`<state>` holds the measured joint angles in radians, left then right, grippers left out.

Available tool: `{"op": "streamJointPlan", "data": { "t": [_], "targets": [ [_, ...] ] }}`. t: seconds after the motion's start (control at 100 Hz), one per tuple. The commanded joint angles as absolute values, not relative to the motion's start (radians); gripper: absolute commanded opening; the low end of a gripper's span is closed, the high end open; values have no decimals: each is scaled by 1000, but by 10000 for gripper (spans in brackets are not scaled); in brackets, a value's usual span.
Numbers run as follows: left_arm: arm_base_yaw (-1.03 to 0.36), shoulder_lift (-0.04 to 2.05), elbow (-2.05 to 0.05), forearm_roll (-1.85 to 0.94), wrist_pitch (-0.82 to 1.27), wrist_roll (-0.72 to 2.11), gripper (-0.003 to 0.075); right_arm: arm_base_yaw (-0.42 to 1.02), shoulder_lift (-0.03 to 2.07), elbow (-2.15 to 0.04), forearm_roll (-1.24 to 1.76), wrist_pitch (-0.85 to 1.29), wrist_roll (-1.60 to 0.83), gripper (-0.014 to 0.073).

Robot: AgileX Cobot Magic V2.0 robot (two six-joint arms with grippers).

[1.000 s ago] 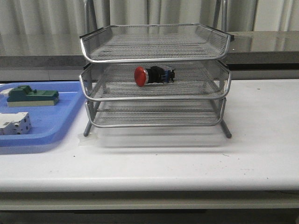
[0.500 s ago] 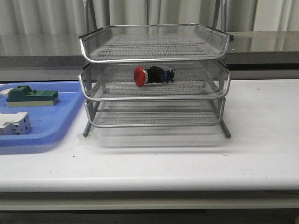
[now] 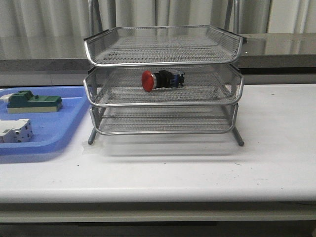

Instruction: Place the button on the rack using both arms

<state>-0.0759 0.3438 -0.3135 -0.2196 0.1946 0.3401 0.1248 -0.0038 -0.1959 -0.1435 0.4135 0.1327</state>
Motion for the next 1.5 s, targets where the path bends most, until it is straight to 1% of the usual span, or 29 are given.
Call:
{"op": "streamJointPlan", "data": {
  "t": [0.0,0.33,1.49],
  "targets": [
    [-75,351,-342,-232,113,329,-20,95,-24,-173,-110,274,106,-60],
    [-75,351,-342,-232,113,329,-20,92,-32,13,-94,-7,103,-60],
    [-75,351,-342,-232,113,329,-20,92,-32,10,-94,0,103,-60]
  ]
}}
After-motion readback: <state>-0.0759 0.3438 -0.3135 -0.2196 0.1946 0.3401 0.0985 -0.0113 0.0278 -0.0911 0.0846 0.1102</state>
